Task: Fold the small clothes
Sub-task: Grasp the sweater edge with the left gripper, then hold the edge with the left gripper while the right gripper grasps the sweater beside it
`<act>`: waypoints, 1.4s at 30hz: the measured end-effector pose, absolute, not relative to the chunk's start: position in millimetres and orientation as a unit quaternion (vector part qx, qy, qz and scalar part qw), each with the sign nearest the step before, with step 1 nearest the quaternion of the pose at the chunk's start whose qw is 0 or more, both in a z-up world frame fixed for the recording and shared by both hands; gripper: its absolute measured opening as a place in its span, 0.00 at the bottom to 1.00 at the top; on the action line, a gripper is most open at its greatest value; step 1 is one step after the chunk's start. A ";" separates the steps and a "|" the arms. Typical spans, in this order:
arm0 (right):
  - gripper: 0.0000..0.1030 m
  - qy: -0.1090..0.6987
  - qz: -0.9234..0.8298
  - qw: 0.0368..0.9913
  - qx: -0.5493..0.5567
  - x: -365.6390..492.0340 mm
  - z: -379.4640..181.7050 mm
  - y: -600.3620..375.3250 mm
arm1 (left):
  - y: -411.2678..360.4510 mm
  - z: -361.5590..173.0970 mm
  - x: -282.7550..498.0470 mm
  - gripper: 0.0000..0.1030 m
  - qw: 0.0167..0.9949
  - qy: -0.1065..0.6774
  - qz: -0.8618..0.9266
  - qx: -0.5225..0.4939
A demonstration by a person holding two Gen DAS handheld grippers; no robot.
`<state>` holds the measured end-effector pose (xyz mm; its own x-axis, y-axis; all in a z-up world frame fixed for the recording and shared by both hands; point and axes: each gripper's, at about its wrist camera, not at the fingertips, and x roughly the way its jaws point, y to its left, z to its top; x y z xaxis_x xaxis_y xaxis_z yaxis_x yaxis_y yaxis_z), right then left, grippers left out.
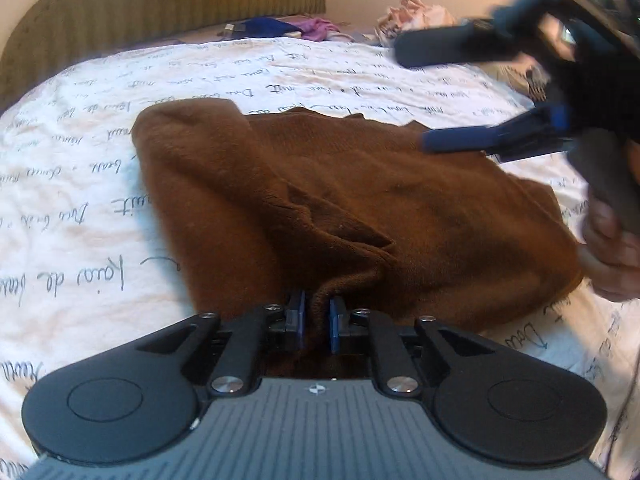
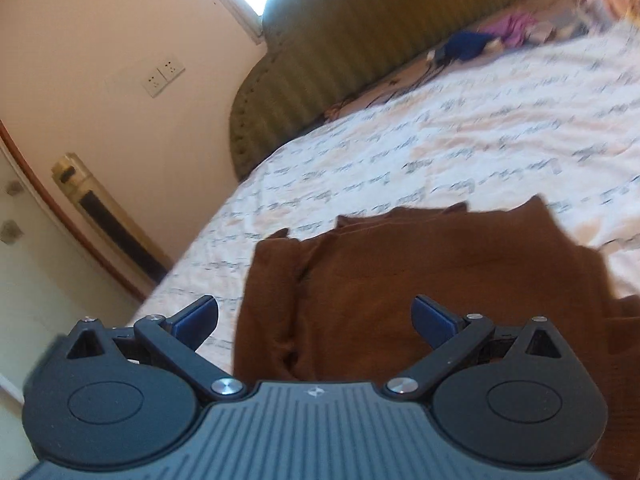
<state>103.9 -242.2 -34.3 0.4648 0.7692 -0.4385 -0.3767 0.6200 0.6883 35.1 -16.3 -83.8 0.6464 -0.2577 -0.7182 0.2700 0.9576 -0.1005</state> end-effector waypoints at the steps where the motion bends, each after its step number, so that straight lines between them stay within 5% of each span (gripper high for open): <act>1: 1.00 0.396 0.371 0.794 0.275 120.4 -39.1 -233.5 | -13.7 -84.1 36.1 0.19 0.908 0.395 -0.142 -0.004; 9: 1.00 0.466 0.390 0.761 0.226 173.3 -48.2 -170.4 | -29.4 -80.0 40.0 0.25 0.911 0.391 -0.126 0.031; 12: 1.00 0.463 0.391 0.767 0.213 173.4 -49.6 -167.1 | -26.4 -80.9 38.8 0.12 0.910 0.392 -0.134 0.028; 21: 0.98 0.449 0.414 0.762 0.213 185.3 -52.1 -156.7 | -12.5 -72.5 27.8 0.09 0.916 0.374 -0.143 0.022; 22: 0.89 0.450 0.418 0.758 0.217 187.9 -53.1 -154.9 | -12.3 -71.8 27.0 0.09 0.917 0.372 -0.143 0.024; 24: 0.42 0.466 0.419 0.748 0.219 193.2 -57.1 -148.4 | -12.6 -70.1 23.7 0.09 0.919 0.366 -0.142 0.030; 25: 0.06 0.479 0.421 0.740 0.215 194.3 -60.6 -142.6 | -12.5 -69.5 22.4 0.08 0.920 0.364 -0.143 0.031; 42: 0.04 0.411 0.396 0.801 0.181 148.5 7.4 -189.3 | -21.9 -43.1 10.0 0.07 0.918 0.327 -0.225 0.018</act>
